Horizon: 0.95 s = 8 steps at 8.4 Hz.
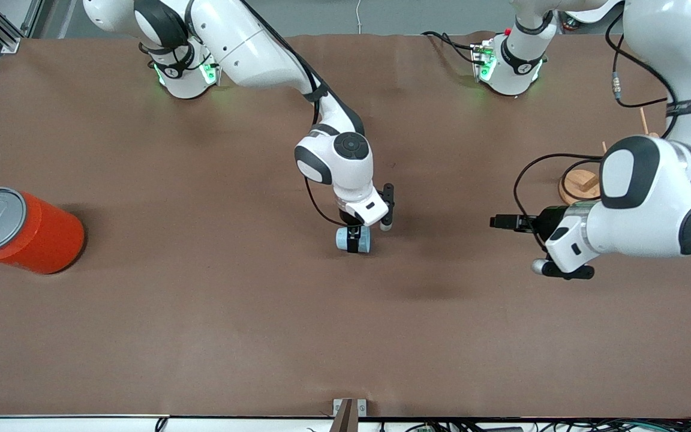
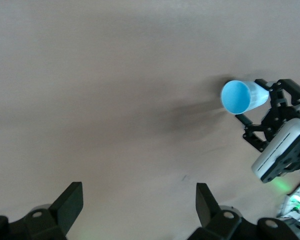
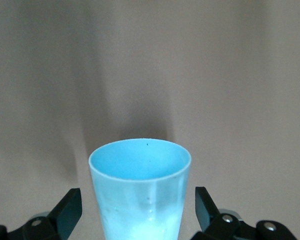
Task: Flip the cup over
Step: 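Tilt the cup sideways with the right gripper while the left gripper approaches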
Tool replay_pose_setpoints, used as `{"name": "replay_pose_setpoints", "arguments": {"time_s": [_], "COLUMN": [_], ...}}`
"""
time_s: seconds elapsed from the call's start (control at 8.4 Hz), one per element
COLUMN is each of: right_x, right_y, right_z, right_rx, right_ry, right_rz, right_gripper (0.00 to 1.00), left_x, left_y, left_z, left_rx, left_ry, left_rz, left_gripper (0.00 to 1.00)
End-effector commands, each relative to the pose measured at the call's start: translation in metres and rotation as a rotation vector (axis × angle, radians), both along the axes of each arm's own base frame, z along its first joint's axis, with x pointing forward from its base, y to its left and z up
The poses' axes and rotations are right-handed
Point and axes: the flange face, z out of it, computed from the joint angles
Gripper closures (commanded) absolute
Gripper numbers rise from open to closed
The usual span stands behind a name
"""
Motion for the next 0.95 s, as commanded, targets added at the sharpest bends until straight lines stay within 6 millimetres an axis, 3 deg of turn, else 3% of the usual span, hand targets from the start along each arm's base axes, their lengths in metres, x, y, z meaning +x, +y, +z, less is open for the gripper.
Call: {"name": "replay_pose_setpoints", "arguments": {"time_s": [0.0, 0.36, 0.6, 0.83], "right_x": [0.005, 0.009, 0.012, 0.030], "right_y": [0.000, -0.008, -0.027, -0.081], "right_z": [0.003, 0.036, 0.105, 0.177], "right_rx": [0.004, -0.018, -0.070, -0.079], "right_ry": [-0.012, 0.015, 0.058, 0.157], "right_rz": [0.013, -0.019, -0.068, -0.088], "right_gripper": [0.00, 0.00, 0.00, 0.00], "left_x": [0.008, -0.002, -0.013, -0.018], "left_y": [-0.016, -0.057, -0.086, -0.112], "left_z": [-0.034, -0.077, -0.108, -0.133], "left_rx": [-0.131, -0.328, -0.401, -0.448], "left_ry": [0.021, 0.006, -0.004, -0.022], "left_rz": [0.019, 0.035, 0.059, 0.065], "left_gripper": [0.01, 0.02, 0.02, 0.03]}}
